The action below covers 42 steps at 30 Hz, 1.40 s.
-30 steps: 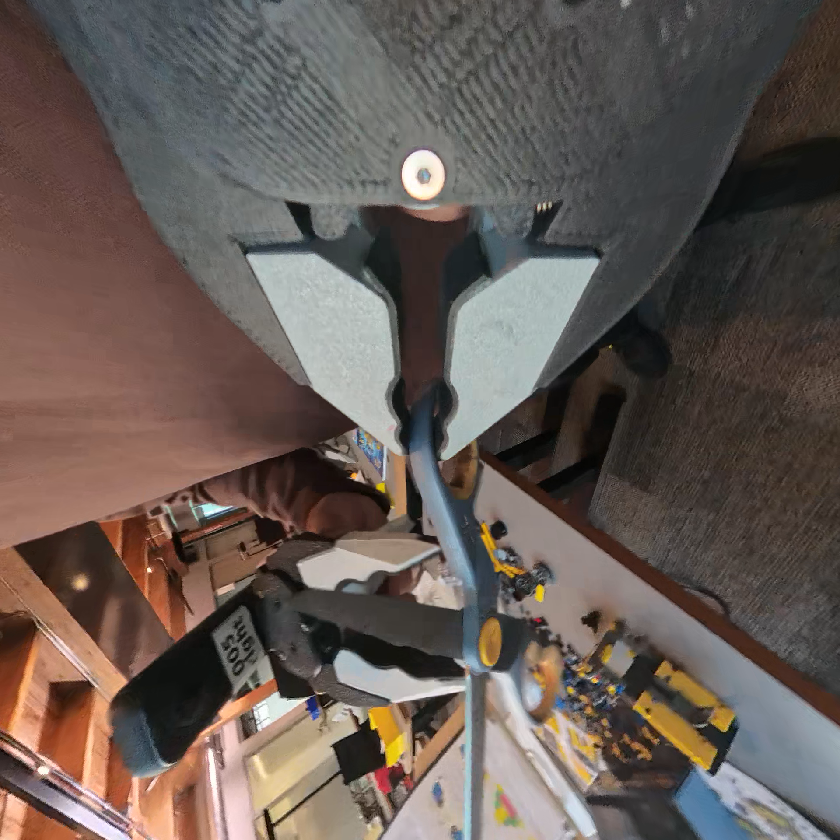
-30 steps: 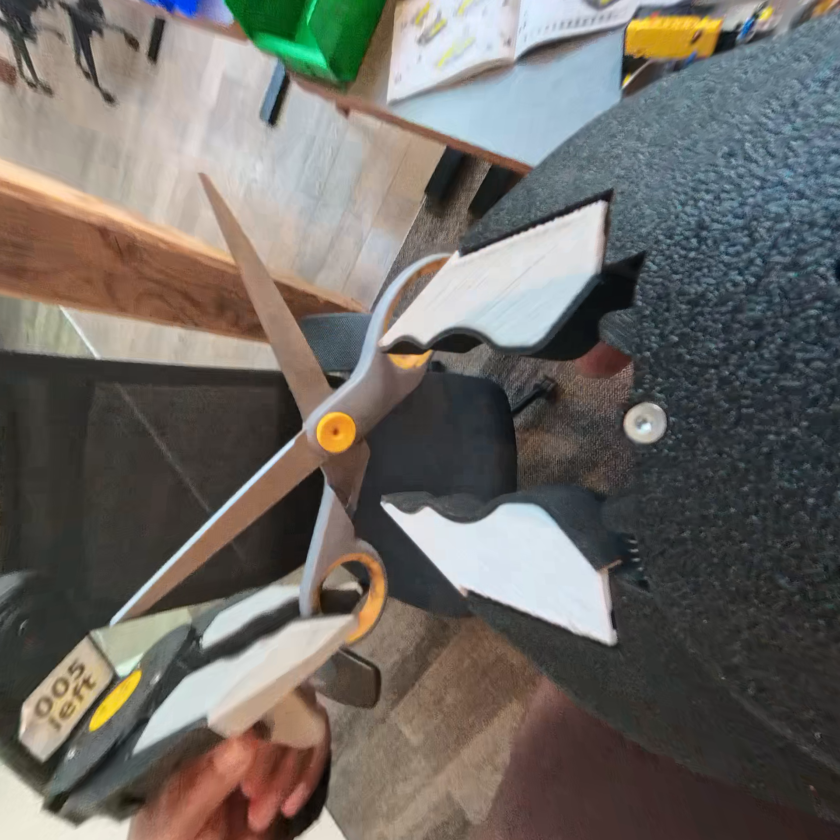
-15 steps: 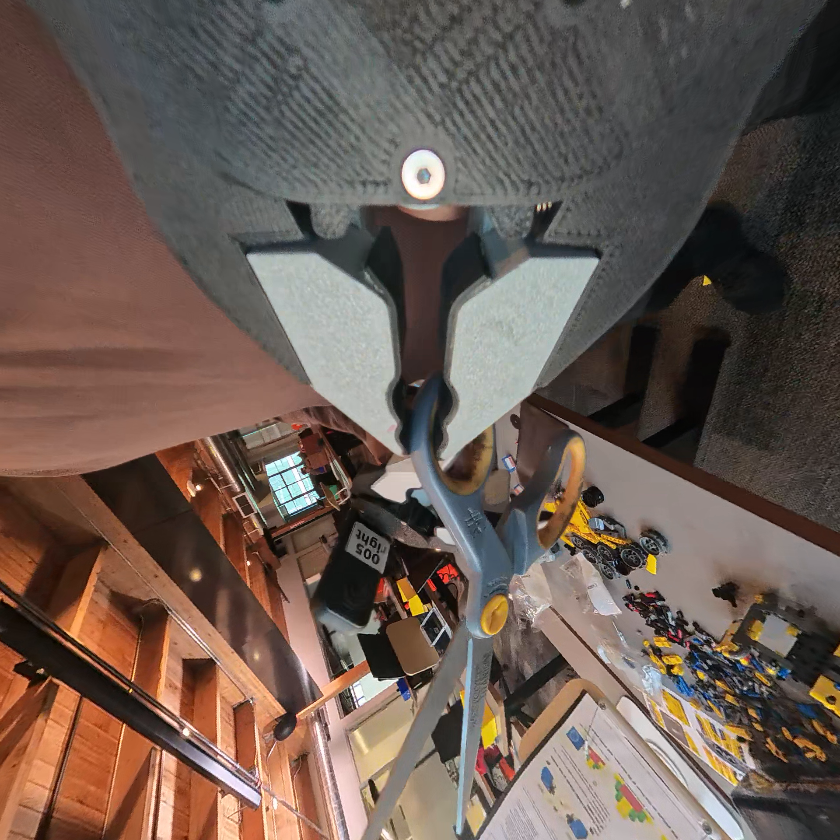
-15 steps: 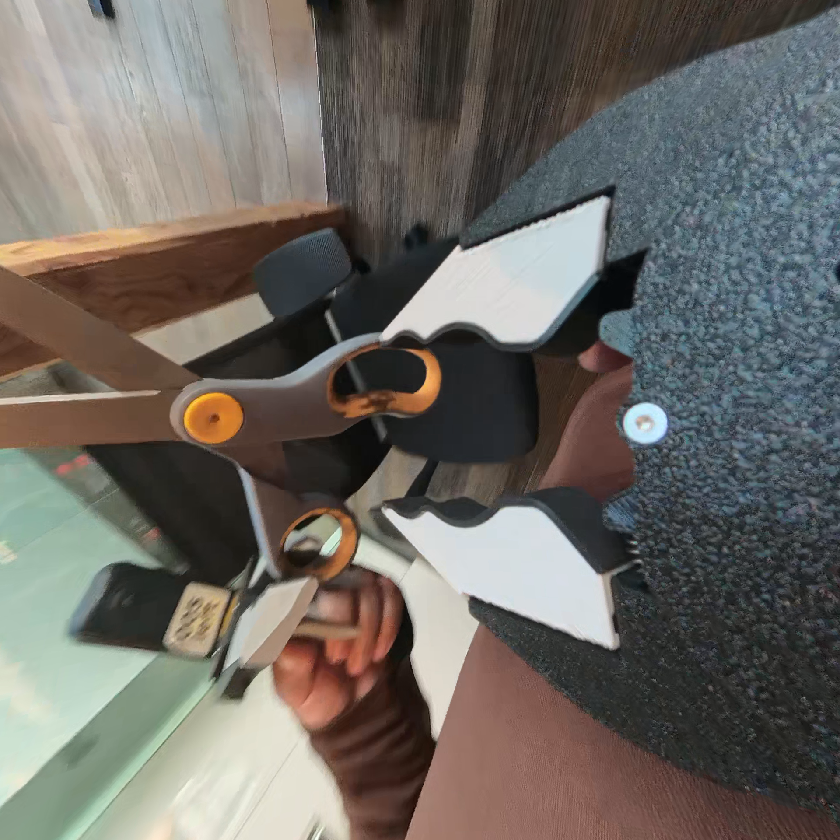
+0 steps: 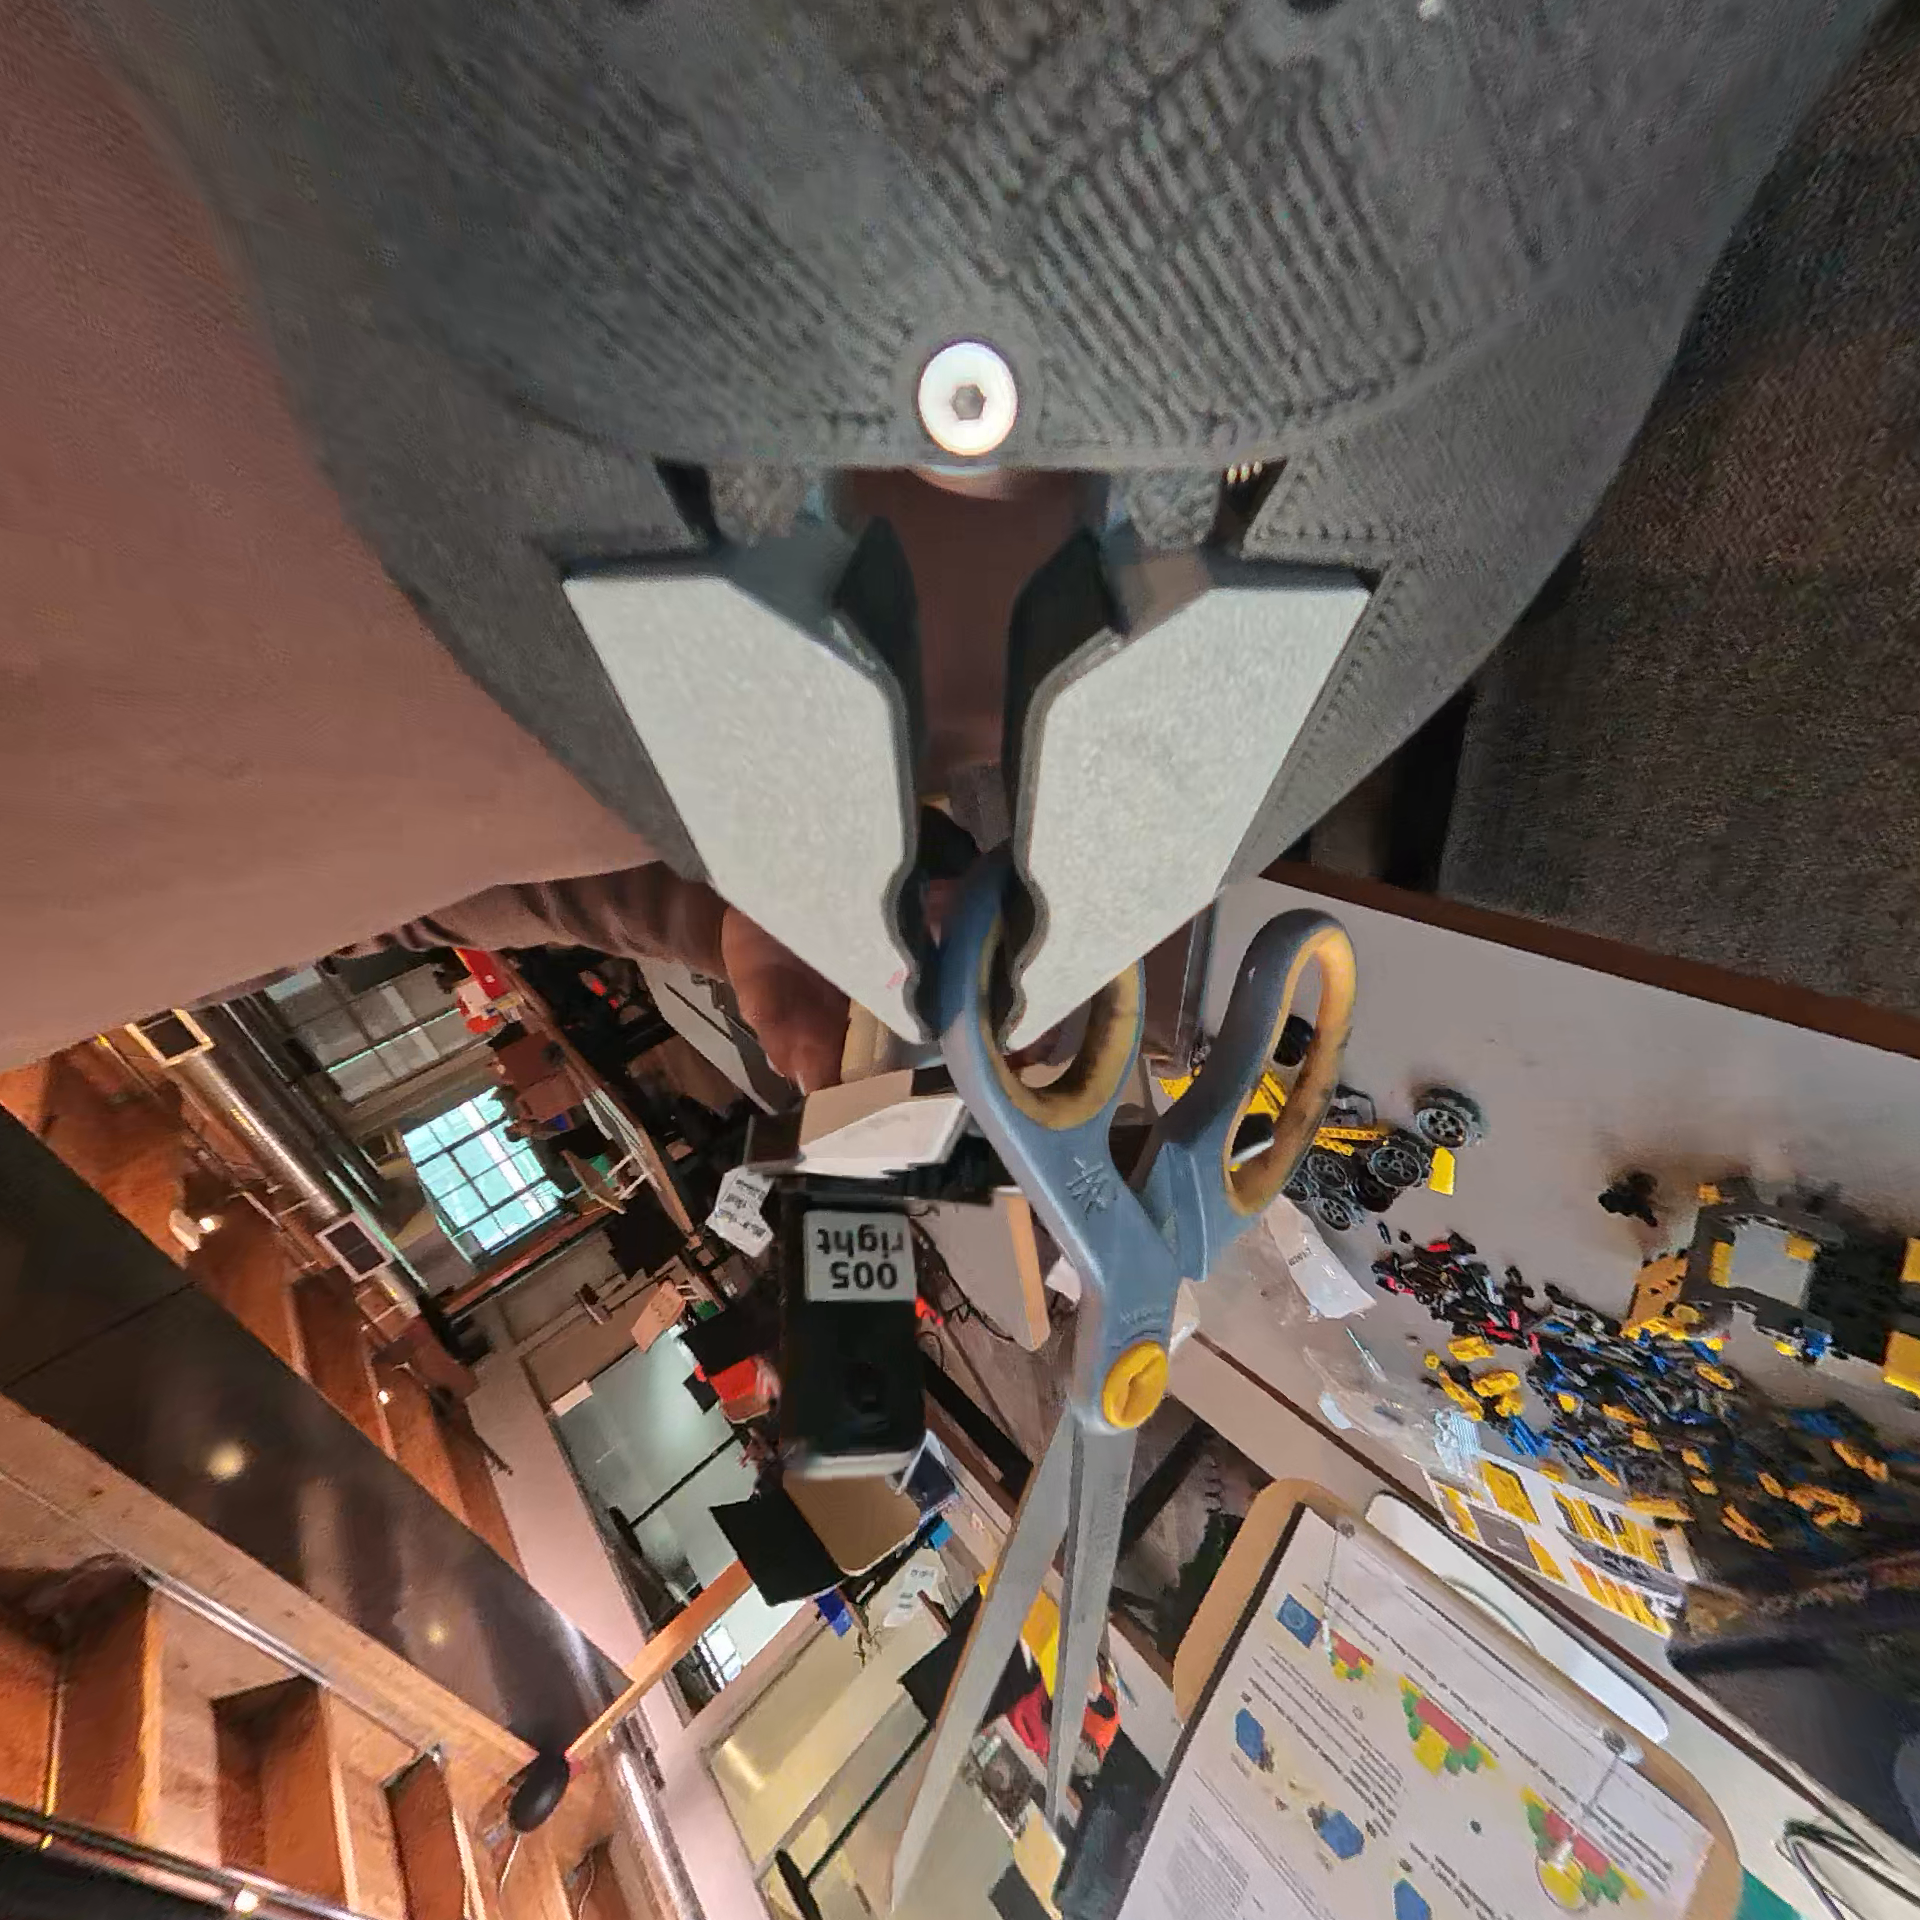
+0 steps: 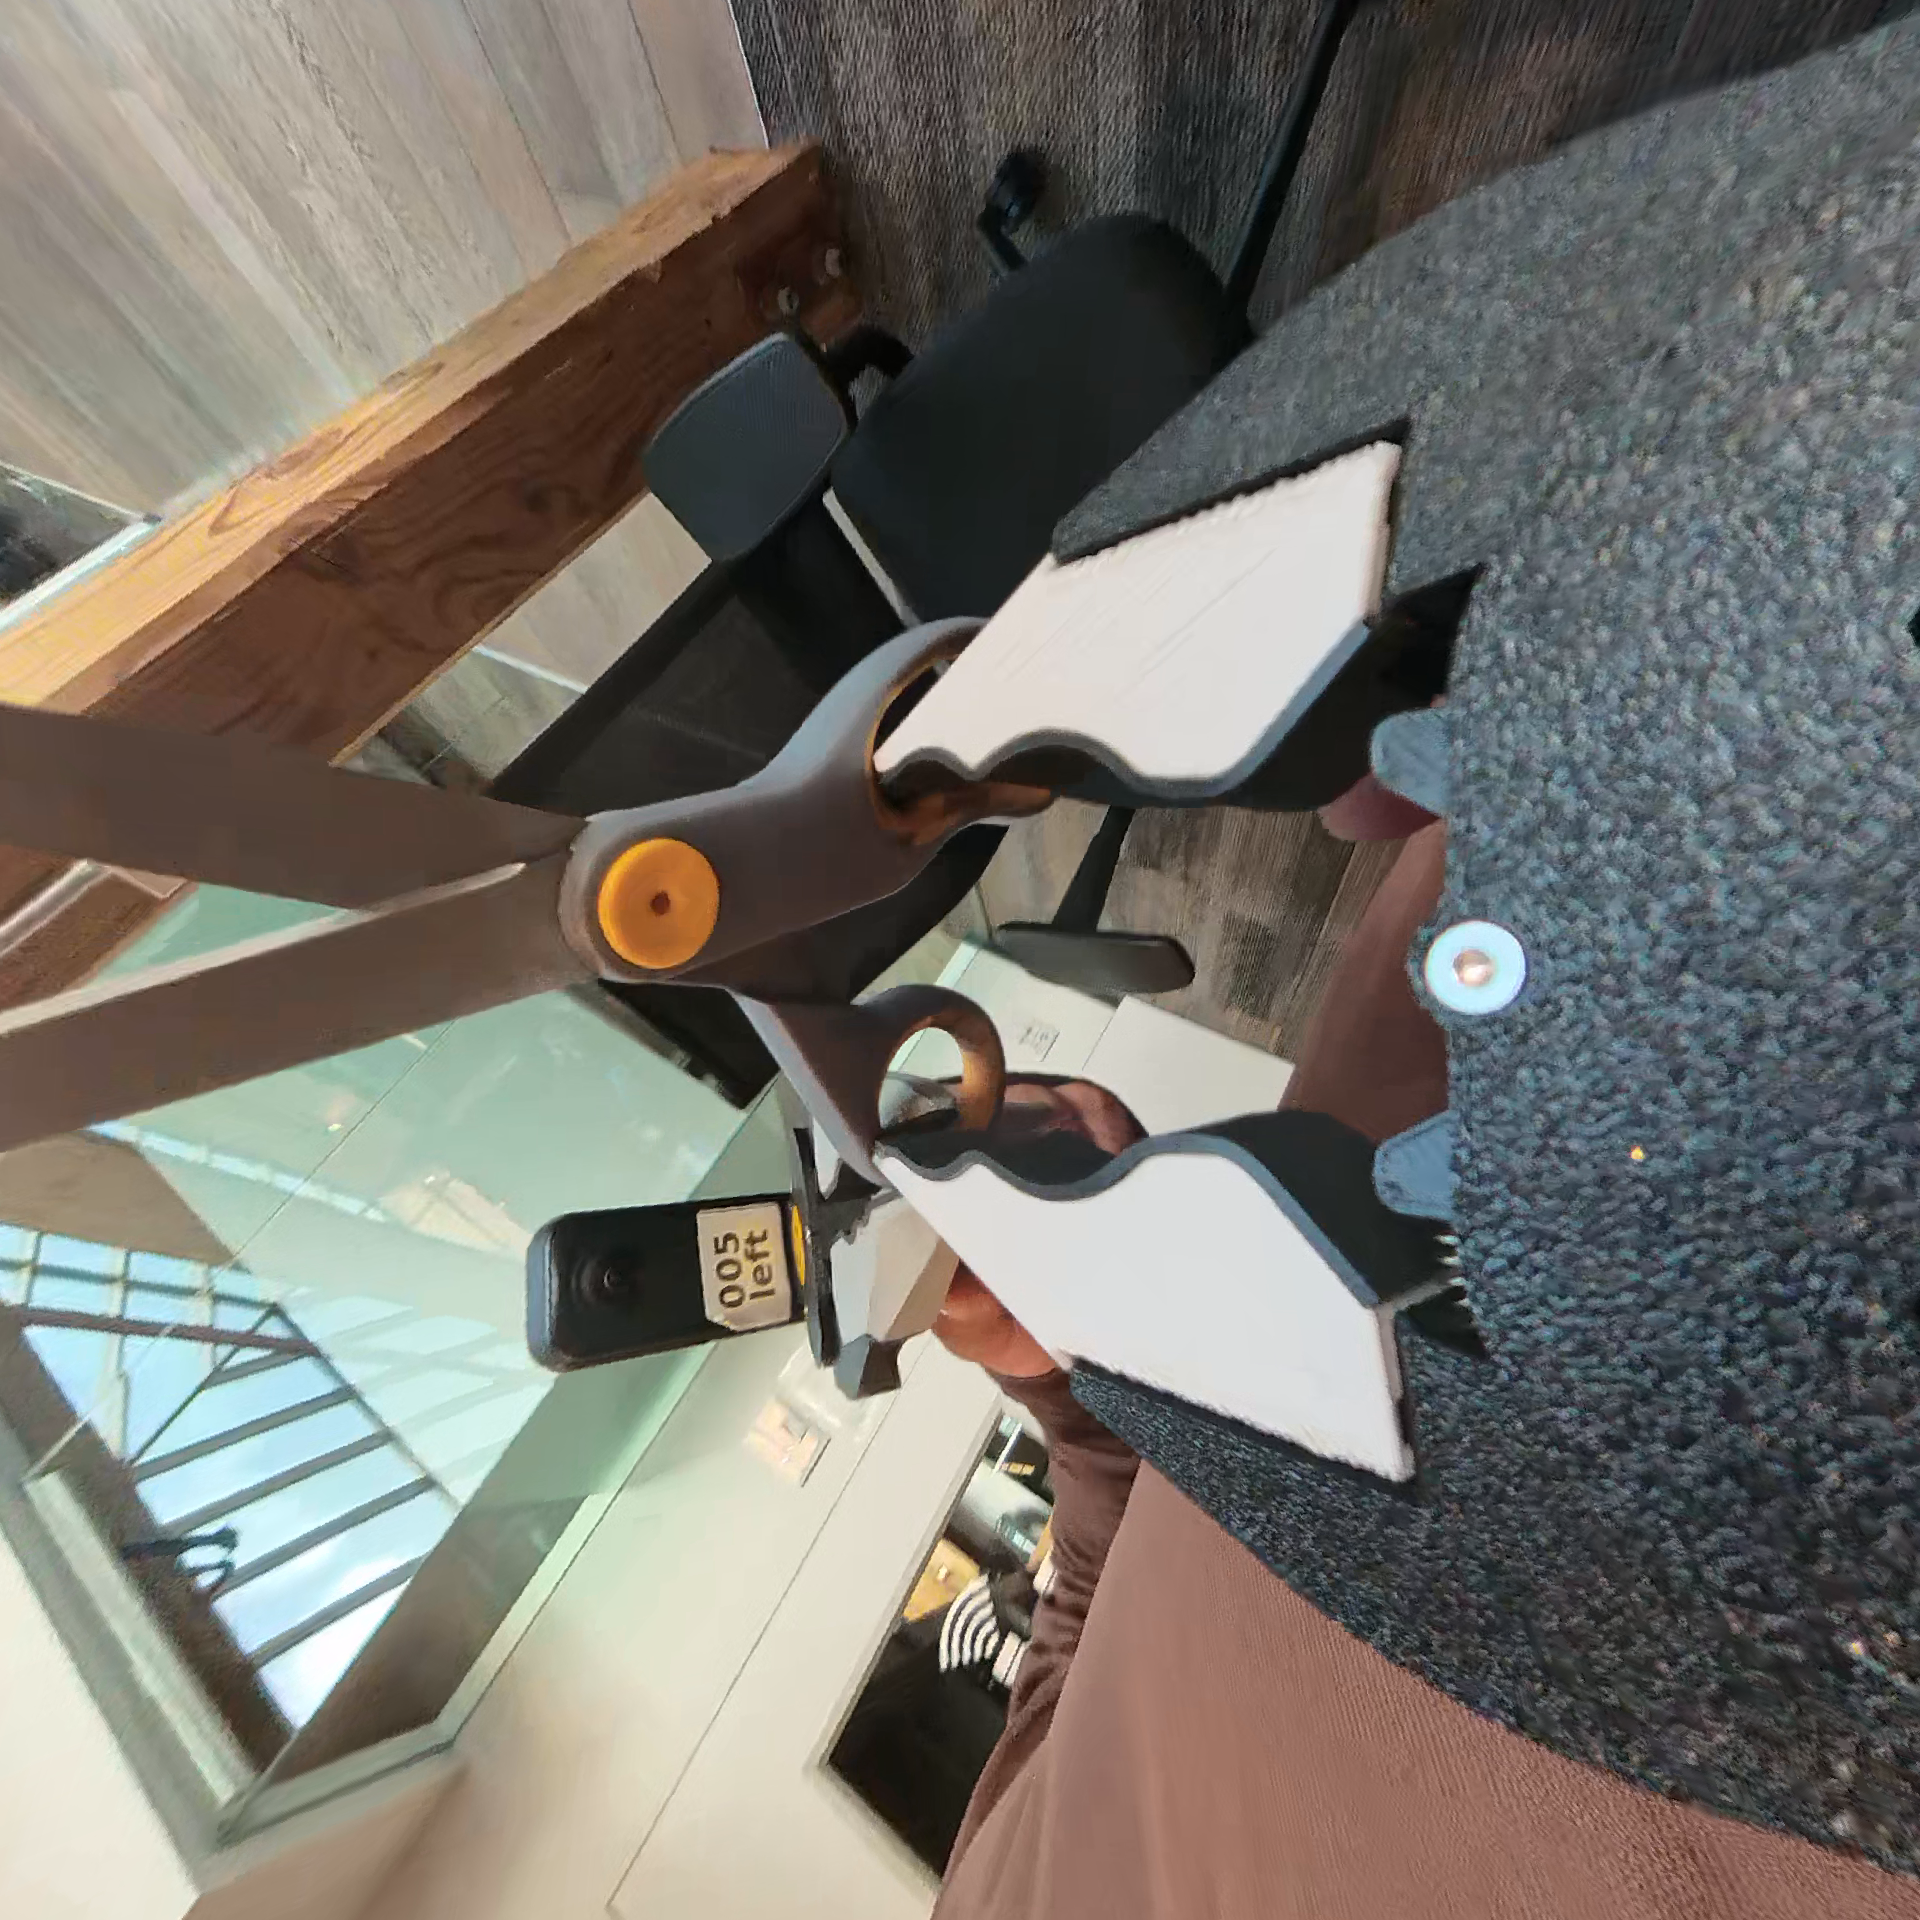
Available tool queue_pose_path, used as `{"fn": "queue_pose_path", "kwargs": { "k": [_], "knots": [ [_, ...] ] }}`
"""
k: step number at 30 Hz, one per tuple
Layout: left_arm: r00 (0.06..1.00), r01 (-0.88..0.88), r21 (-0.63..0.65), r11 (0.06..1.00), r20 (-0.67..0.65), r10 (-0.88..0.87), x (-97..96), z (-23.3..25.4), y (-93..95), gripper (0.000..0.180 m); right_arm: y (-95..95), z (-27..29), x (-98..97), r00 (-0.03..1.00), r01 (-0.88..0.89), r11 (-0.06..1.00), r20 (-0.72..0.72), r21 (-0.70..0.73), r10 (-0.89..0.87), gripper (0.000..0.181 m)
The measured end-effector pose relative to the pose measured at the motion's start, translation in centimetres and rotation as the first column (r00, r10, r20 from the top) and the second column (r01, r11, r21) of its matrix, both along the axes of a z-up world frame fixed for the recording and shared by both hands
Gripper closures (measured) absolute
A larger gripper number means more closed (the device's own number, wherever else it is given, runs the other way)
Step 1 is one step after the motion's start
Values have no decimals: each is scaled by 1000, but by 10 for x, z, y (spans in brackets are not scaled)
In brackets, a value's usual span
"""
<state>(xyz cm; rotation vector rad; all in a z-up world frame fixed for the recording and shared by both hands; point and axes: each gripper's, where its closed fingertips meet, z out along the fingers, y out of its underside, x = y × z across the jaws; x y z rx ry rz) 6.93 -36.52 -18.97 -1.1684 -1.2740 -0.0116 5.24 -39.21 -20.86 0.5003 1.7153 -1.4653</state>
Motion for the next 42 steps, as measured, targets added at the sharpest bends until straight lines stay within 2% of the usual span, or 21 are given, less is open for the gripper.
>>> {"fn": "queue_pose_path", "kwargs": {
  "k": [2, 4, 7, 10, 12, 16, 23, 27, 29, 30, 33, 35, 36, 37, 39, 41, 42],
  "knots": [
    [1000, -8, -34, 999, 9, 8, -3, -3, 3, 172, 3, 0, -3, 998, 1, 1000, 59, -17, 0, 112],
    [1000, -13, -230, 973, -29, 6, -5, -10, 9, 172, 6, 11, -6, 982, -3, 995, 186, -95, 21, 100],
    [997, -28, -381, 924, -77, -1, -7, -11, 23, 172, 9, 20, -17, 937, 21, 984, 347, -179, 43, 108],
    [995, -35, -501, 864, -96, -15, -8, -19, 30, 172, 7, 18, -23, 927, 35, 983, 372, -178, 34, 112],
    [993, -33, -524, 851, -112, -31, -8, -20, 34, 172, 6, 16, -27, 942, 54, 985, 336, -164, 4, 132],
    [994, -9, -536, 844, -100, -53, -7, -25, 39, 172, 5, 20, -23, 968, 28, 984, 249, -178, 18, 136],
    [997, -12, -543, 840, -75, -34, -8, -35, 31, 172, -1, 14, -19, 973, 0, 989, 228, -147, 34, 145],
    [996, -22, -559, 829, -83, -30, -4, -26, 19, 151, 2, 11, -27, 978, 18, 991, 206, -135, 10, 156],
    [996, -54, -655, 753, -93, -9, -4, -25, 0, 140, 5, 12, -32, 981, 29, 990, 193, -141, -1, 167],
    [996, -58, -712, 699, -94, -13, -5, -26, -9, 141, 6, 12, -33, 981, 35, 990, 192, -140, -8, 167],
    [995, -78, -866, 493, -100, -19, -20, -32, -29, 121, 5, 10, -37, 981, 57, 990, 192, -131, -31, 168],
    [994, -91, -900, 426, -110, -21, -28, -29, -30, 109, 3, 9, -44, 979, 90, 989, 191, -119, -66, 167],
    [990, -119, -902, 415, -141, -23, -30, -23, -29, 109, 2, 5, -49, 980, 118, 989, 172, -87, -101, 167],
    [983, -150, -902, 405, -180, -35, -31, -15, -27, 116, 1, 0, -53, 981, 141, 989, 141, -52, -133, 168],
    [956, -249, -904, 347, -286, -59, -29, 3, -25, 119, 1, -1, -55, 979, 145, 989, 149, -39, -138, 167],
    [927, -298, -924, 241, -340, -158, -29, 7, -19, 128, 2, 2, -57, 971, 156, 987, 190, -47, -144, 168],
    [923, -303, -938, 169, -333, -194, -32, 2, -19, 128, 2, 3, -57, 969, 158, 986, 199, -48, -146, 168]
  ]
}}
